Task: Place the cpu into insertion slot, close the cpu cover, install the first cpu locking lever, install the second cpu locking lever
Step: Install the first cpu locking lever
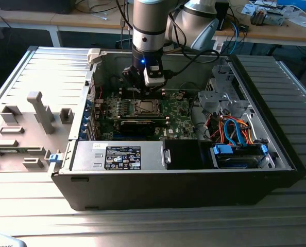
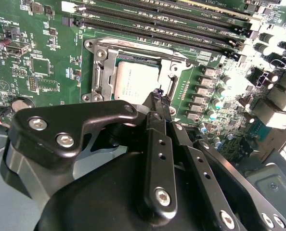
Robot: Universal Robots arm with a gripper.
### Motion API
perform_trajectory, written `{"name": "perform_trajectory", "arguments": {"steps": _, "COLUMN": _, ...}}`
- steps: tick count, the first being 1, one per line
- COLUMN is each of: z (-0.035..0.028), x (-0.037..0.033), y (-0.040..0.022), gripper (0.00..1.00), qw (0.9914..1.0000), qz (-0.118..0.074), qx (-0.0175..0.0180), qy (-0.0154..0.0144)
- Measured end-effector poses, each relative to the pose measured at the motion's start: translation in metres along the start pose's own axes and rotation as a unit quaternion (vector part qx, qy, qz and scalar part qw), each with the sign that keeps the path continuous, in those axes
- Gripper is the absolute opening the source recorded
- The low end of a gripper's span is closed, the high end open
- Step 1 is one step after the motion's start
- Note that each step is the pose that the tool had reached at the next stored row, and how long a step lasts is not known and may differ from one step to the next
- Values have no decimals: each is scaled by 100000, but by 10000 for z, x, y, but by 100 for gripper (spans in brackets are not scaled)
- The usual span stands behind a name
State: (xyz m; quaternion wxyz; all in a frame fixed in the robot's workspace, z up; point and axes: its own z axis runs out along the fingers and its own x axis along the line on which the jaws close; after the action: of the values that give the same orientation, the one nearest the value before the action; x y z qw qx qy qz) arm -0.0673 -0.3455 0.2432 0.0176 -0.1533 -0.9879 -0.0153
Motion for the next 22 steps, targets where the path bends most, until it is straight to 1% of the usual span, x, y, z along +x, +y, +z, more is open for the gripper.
{"name": "perform_trajectory", "arguments": {"steps": 22, "z": 0, "x": -7, "y": -1, "gripper": 11, "qw": 99999, "qz": -529, "qx": -18, "qy": 28}}
